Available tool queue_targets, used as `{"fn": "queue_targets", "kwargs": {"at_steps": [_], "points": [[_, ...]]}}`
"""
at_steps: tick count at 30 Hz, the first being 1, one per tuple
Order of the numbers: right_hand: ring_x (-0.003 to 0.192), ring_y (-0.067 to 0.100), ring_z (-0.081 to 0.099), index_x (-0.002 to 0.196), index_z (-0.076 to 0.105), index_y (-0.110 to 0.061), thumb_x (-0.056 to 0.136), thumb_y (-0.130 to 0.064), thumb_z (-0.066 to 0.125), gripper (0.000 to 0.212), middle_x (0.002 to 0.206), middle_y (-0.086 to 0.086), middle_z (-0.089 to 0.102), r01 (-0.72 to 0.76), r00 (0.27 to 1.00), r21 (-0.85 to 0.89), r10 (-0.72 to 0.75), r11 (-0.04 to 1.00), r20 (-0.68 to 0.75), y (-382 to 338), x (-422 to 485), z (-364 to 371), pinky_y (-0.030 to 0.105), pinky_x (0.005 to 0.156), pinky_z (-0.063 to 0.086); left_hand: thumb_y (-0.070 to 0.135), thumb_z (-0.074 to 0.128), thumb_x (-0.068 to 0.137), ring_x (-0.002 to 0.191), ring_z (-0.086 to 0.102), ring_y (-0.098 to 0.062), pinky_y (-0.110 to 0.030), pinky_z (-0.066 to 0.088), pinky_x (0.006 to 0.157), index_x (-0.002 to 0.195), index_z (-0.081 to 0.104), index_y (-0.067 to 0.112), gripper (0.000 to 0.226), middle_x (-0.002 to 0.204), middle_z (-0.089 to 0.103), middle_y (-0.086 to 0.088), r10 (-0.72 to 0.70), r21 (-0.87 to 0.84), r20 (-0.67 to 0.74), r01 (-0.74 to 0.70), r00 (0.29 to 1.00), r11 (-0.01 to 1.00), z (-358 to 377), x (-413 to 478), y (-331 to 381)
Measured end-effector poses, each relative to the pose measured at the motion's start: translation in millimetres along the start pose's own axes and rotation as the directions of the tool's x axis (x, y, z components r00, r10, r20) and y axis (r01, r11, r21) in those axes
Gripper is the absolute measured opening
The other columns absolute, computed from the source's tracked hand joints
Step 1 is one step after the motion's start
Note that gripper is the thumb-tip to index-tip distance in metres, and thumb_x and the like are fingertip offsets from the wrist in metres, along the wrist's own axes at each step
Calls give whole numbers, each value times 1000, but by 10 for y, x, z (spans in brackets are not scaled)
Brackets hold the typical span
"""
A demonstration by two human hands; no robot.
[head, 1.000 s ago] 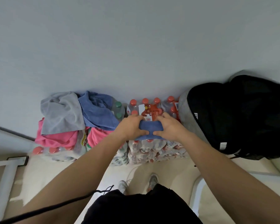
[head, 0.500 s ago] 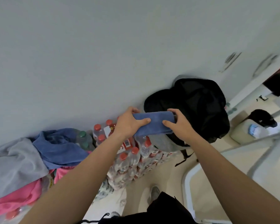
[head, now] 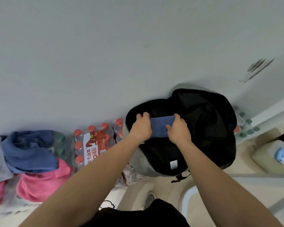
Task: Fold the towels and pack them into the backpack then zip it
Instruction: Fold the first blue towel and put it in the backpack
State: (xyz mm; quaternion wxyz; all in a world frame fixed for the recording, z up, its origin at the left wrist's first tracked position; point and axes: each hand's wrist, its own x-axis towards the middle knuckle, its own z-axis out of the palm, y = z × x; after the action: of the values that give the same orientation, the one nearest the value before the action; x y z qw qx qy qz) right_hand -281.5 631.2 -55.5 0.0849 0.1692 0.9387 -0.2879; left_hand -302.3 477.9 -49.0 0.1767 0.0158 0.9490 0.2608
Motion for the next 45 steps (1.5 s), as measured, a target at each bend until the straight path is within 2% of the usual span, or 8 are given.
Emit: {"fn": "queue_targets", "kwargs": {"at_steps": [6, 9, 13, 17, 32, 36, 39, 45], "points": [[107, 28, 49, 123, 57, -22, 84, -27, 67, 40, 127, 5, 53, 311, 863, -472, -453, 825, -223, 157, -57, 74, 41, 80, 43, 10, 48, 94, 92, 61, -40, -43, 47, 68, 127, 45, 8, 33, 121, 50, -18, 12, 199, -104, 9, 994, 980, 121, 80, 56], [103, 29, 50, 122, 57, -24, 83, -36, 69, 43, 121, 5, 53, 478, 809, -509, -584, 716, -62, 284, -74, 185, 42, 77, 45, 20, 56, 91, 94, 62, -34, -39, 43, 58, 122, 49, 13, 33, 116, 55, -11, 80, 361, -181, -9, 980, 932, 33, 101, 42], [105, 32, 48, 132, 50, -27, 81, -34, 72, 57, 128, 8, 49, 483, 826, -541, -563, 689, 19, 367, 19, 197, 43, 81, 45, 24, 72, 74, 100, 57, -30, -41, 49, 71, 111, 63, 18, 38, 113, 59, -7, 281, 518, -354, -64, 892, 853, -113, 196, -45], [104, 33, 48, 131, 50, -25, 77, -23, 74, 60, 127, 13, 50, 488, 810, -596, -585, 637, 39, 327, 152, 180, 44, 79, 45, 17, 64, 81, 112, 55, -33, -43, 44, 88, 117, 65, 15, 36, 130, 57, -10, 192, 477, -340, -7, 921, 879, -181, 294, -132], [116, 36, 53, 137, 53, -14, 79, -14, 69, 60, 132, 18, 55, 470, 827, -493, -561, 732, -45, 18, 503, 193, 46, 92, 48, 26, 56, 91, 115, 53, -29, -43, 46, 94, 132, 55, 11, 43, 134, 53, -6, 179, 290, -297, -89, 938, 953, -255, 234, -243], [128, 35, 46, 142, 48, -14, 79, -16, 62, 64, 141, 16, 49, 508, 824, -398, -566, 764, -35, 84, 396, 216, 50, 98, 47, 26, 62, 82, 125, 50, -30, -44, 44, 98, 123, 63, 16, 43, 141, 52, -8, 337, 430, -334, -176, 880, 885, -209, 191, -234], [140, 33, 36, 149, 40, -14, 82, -10, 62, 71, 151, 14, 41, 541, 834, -324, -546, 776, 82, 169, 407, 259, 47, 105, 45, 27, 64, 79, 122, 57, -27, -46, 39, 105, 118, 69, 18, 40, 135, 60, -5, 458, 540, -228, -280, 859, 794, -89, 178, -230], [151, 18, 13, 154, 29, -21, 91, 2, 47, 70, 164, 0, 18, 540, 841, -182, -516, 822, 165, 278, 494, 133, 30, 121, 20, 28, 62, 84, 119, 59, -30, -45, 35, 109, 133, 58, 12, 52, 141, 54, -9, 374, 538, -62, -284, 925, 794, 154, 87, -218]]}}
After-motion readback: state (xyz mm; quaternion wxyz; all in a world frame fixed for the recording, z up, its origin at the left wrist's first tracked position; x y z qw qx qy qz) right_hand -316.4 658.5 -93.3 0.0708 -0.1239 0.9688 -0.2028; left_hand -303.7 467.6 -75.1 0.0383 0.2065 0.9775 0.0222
